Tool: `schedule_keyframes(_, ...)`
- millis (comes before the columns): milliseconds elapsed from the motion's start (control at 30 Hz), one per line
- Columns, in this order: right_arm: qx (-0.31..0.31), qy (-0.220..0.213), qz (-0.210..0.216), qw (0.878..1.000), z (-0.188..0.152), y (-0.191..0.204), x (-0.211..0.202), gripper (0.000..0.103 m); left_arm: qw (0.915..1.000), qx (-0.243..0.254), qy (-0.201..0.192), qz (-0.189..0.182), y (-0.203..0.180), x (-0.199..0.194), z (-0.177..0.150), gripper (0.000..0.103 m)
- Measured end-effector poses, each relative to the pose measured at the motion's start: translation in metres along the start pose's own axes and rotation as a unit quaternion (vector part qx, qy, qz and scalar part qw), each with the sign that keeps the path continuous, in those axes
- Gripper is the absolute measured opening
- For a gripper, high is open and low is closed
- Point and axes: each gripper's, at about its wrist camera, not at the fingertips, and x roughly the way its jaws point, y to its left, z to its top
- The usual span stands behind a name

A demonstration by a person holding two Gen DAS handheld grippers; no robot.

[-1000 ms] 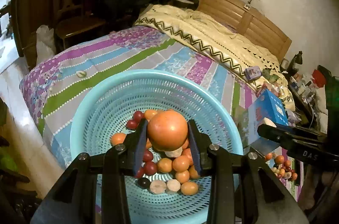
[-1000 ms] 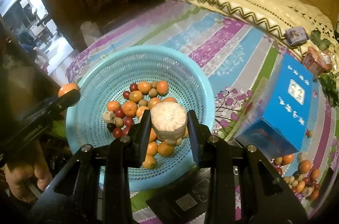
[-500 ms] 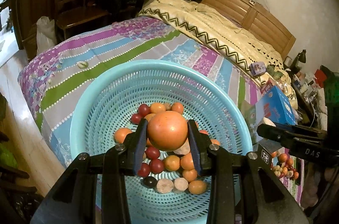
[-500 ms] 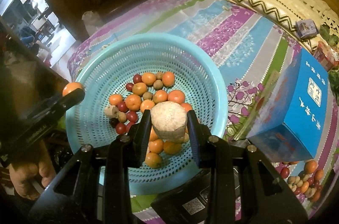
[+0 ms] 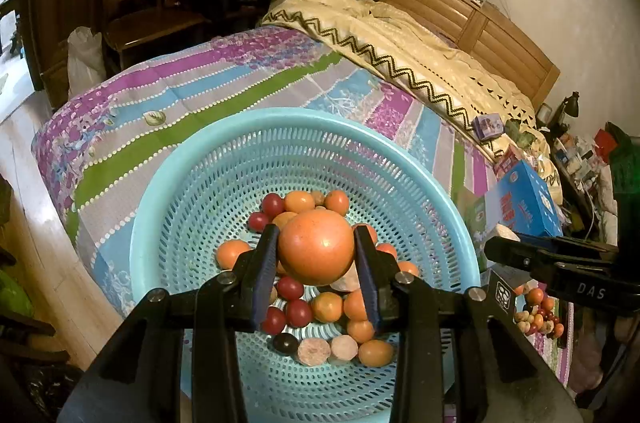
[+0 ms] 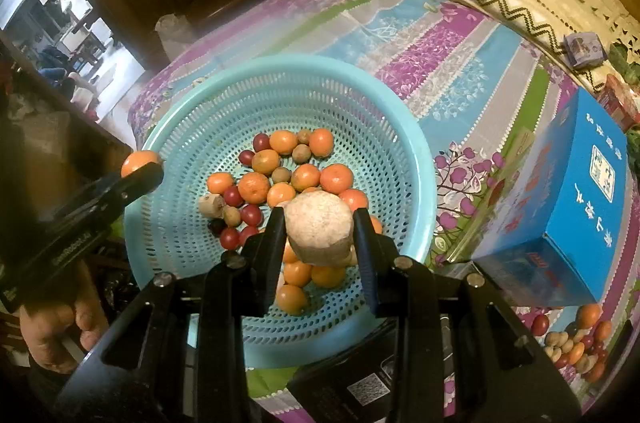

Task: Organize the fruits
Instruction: 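Hold the slice and orange in both tools above the basket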

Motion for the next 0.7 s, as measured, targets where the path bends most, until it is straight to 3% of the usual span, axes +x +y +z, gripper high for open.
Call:
schedule_keyframes(467,0.008,0.013,0.007,1.0,-0.002,-0.006,0.005,0.034,0.9998,0.004,0.018,0.001,-0.001,0.011,-0.002,0.038)
schedule_keyframes(700,0.006,0.037,0.012,0.999,-0.003,-0.008,0.016,0.034,0.9986,0.012,0.051,0.009,0.0,0.021,0.0,0.038)
